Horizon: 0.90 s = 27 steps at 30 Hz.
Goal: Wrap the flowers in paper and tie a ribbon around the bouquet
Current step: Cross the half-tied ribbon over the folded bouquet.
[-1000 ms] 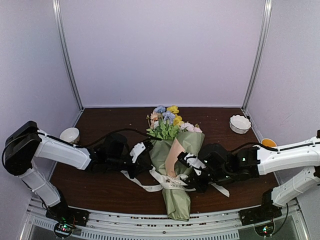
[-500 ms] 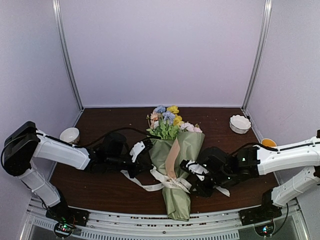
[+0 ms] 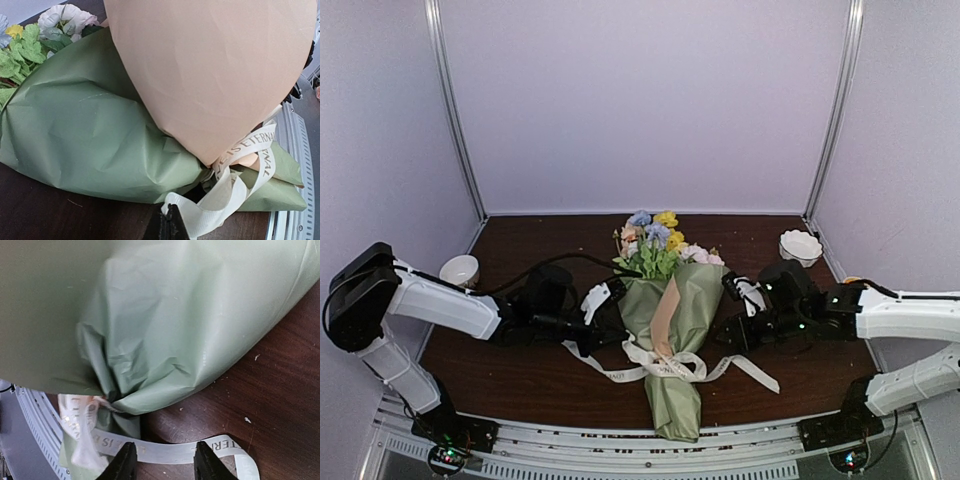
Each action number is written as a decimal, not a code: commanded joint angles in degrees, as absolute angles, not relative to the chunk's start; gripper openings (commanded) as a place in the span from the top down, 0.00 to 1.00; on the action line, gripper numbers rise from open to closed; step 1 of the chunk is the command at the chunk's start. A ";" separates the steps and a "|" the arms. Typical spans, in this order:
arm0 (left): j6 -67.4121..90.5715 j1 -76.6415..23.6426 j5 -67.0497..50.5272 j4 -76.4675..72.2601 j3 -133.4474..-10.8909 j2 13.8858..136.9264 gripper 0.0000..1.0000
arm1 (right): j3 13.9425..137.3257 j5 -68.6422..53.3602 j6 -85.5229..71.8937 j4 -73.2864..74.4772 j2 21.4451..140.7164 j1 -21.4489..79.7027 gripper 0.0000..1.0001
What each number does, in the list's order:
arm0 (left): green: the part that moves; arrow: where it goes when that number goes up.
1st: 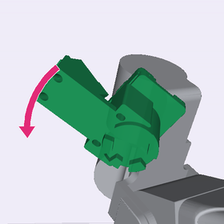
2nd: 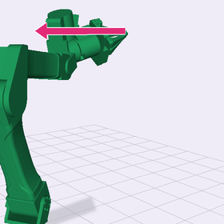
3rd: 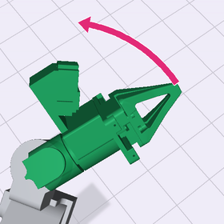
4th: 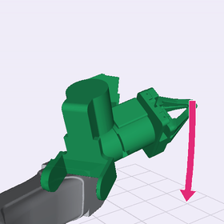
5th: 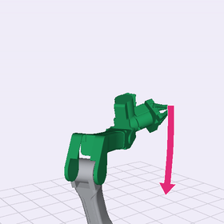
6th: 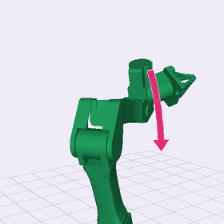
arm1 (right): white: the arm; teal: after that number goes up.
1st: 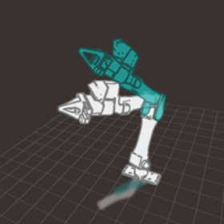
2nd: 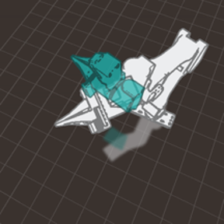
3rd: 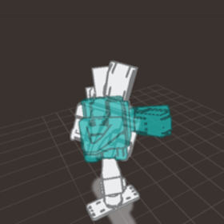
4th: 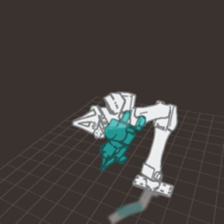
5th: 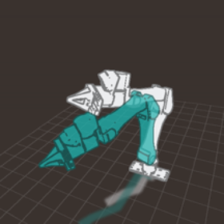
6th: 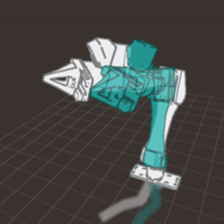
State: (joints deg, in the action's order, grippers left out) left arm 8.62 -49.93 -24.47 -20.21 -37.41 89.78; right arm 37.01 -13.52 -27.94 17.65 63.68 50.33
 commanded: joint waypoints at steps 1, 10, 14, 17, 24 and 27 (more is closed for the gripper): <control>9.40 -49.92 -26.53 -23.22 -38.11 90.49 1.00 | 35.32 -22.47 -30.25 8.83 72.91 47.35 0.62; 8.30 -49.92 -26.87 -22.17 -37.94 90.52 1.00 | 28.65 -40.30 -35.55 -17.63 78.50 47.90 0.74; 8.26 -49.92 -27.09 -22.15 -38.09 90.87 1.00 | 27.70 -40.16 -35.73 -18.93 76.78 48.41 0.76; 7.94 -49.92 -27.12 -22.04 -38.44 91.33 1.00 | 28.67 -40.42 -35.05 -18.97 77.00 50.11 0.78; 7.85 -49.92 -27.52 -21.63 -39.17 92.03 1.00 | 31.81 -40.13 -32.53 -13.19 78.73 52.29 0.80; 7.83 -49.92 -27.37 -21.64 -38.92 91.93 1.00 | 31.72 -41.03 -32.67 -12.70 76.78 52.41 0.80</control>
